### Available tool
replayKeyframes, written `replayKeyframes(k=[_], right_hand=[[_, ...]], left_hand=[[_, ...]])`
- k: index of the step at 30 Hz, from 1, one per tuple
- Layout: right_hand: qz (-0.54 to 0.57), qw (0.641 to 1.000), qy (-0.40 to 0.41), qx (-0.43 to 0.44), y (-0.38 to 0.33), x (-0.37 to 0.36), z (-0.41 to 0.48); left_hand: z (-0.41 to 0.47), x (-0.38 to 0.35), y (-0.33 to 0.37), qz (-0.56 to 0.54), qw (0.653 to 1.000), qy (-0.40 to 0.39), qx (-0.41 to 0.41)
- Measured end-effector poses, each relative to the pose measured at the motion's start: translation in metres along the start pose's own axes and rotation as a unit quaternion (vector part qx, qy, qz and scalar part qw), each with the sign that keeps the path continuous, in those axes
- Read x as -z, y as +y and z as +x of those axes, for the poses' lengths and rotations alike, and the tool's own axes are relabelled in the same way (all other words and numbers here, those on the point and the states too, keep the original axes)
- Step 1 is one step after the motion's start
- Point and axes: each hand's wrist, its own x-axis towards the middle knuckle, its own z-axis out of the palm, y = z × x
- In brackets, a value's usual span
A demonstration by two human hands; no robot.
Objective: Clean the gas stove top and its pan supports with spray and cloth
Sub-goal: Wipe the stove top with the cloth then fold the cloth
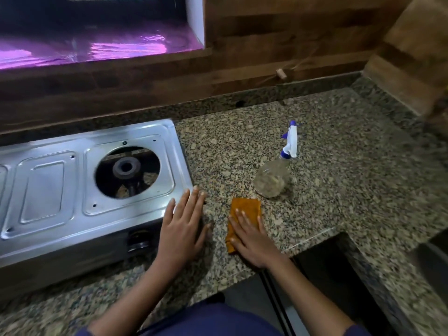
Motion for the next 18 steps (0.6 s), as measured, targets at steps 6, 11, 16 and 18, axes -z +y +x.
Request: replayKeyframes(k=[6,11,16,18], right_hand=[[0.304,0.919,0.226,-0.111,0.008,0.035,-0.001],[0.45,0.732,0.442,-0.256,0.034,0.106,0.015],[0.495,0.747,0.414,-0.162,0.039,0.152,0.035],[0.482,0.741,0.44,-0.156,0.036,0.154,0.041]], left_hand=[[0.0,0.002,-0.001,0.0,1.0,-0.003,0.003],[-0.001,0.0,0.0,0.0,1.0,0.001,0.003],[-0.001,-0.001,-0.001,0.0,1.0,0.003,-0.002],[-0.001,-0.002,-0.003,-0.002,1.0,-0.004,-0.007]])
